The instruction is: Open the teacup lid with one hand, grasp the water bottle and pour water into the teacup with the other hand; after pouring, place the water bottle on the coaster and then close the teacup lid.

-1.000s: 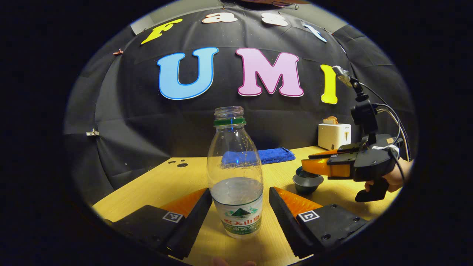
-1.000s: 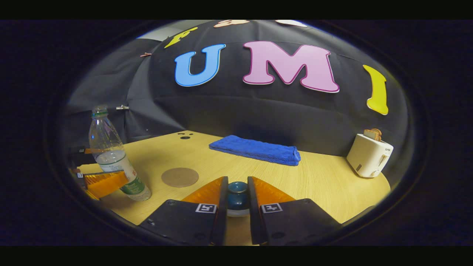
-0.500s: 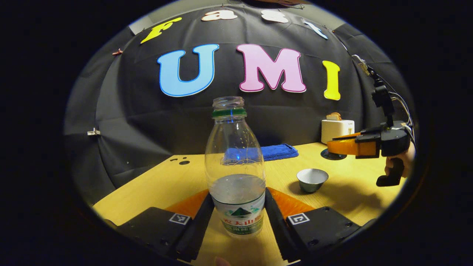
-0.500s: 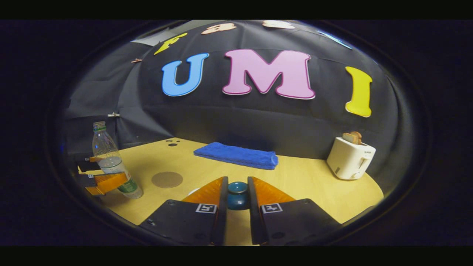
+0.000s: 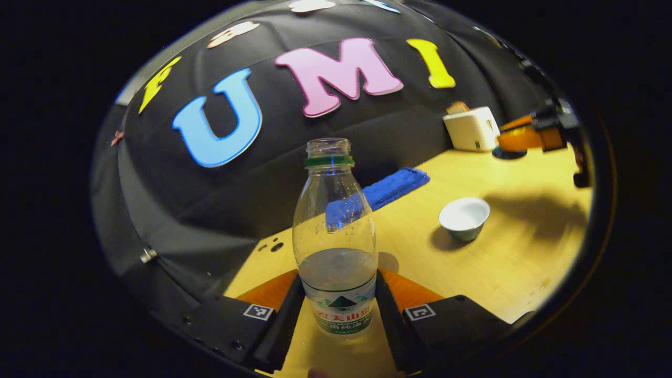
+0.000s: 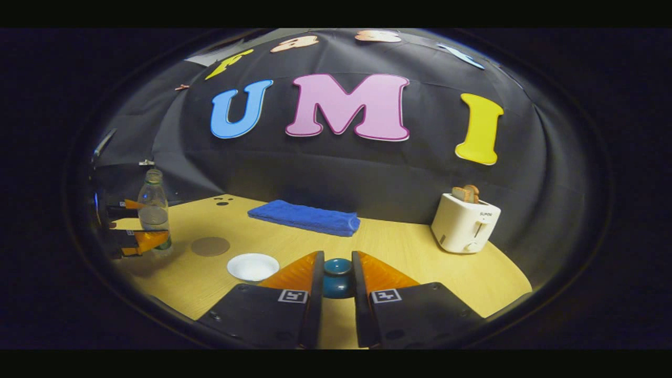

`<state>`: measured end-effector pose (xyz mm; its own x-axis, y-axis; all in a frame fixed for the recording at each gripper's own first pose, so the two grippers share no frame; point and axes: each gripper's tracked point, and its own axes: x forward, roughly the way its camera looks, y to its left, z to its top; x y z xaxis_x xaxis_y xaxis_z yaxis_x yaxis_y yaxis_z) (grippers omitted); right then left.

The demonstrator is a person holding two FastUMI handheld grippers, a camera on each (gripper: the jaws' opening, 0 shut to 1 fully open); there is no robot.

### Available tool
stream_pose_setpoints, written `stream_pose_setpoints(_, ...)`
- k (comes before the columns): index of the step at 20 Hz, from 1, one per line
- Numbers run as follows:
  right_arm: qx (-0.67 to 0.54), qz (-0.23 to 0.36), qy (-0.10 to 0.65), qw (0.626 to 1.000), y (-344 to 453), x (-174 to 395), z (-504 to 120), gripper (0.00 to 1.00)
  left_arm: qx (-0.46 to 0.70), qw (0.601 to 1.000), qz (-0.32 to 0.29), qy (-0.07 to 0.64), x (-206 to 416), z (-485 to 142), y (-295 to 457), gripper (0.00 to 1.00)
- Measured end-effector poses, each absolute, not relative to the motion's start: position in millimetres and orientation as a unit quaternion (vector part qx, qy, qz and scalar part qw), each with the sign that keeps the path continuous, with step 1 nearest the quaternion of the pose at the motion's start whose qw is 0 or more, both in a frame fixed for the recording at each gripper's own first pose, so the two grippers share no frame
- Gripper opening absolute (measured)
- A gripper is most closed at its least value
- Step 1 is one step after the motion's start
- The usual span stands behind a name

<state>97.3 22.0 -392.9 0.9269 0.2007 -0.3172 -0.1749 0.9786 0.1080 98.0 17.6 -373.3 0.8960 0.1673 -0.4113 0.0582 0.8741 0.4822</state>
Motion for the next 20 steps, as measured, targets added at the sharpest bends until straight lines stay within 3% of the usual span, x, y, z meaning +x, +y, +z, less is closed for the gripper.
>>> stream_pose_setpoints(1, 0.037, 0.094, 0.164, 0.981, 16, 95, -393, 0.24, 0.285, 0.93, 0.026, 0.231, 102, -373, 19, 0.75)
stream_pose_setpoints(9, 0.028, 0.092, 0.16, 0.982, -19, 90, -399, 0.24, 0.487, 0.844, -0.017, 0.224, 139, -370, 2, 0.74)
stream_pose_setpoints(10, 0.026, 0.093, 0.16, 0.982, -22, 90, -400, 0.34, 0.507, 0.833, -0.02, 0.221, 142, -368, 1, 0.74)
stream_pose_setpoints(12, 0.023, 0.095, 0.158, 0.982, -28, 90, -402, 0.24, 0.544, 0.81, -0.027, 0.217, 147, -367, 0, 0.74)
stream_pose_setpoints(14, 0.017, 0.098, 0.154, 0.983, -34, 90, -403, 0.24, 0.574, 0.791, -0.033, 0.212, 155, -368, -2, 0.74)
stream_pose_setpoints(16, 0.015, 0.101, 0.152, 0.983, -40, 90, -406, 0.34, 0.6, 0.771, -0.032, 0.211, 159, -368, 1, 0.74)
stream_pose_setpoints(17, 0.016, 0.102, 0.152, 0.983, -43, 91, -406, 0.29, 0.613, 0.761, -0.029, 0.21, 162, -368, 1, 0.74)
stream_pose_setpoints(20, 0.017, 0.102, 0.151, 0.983, -49, 92, -407, 0.34, 0.646, 0.734, -0.03, 0.204, 170, -368, 1, 0.74)
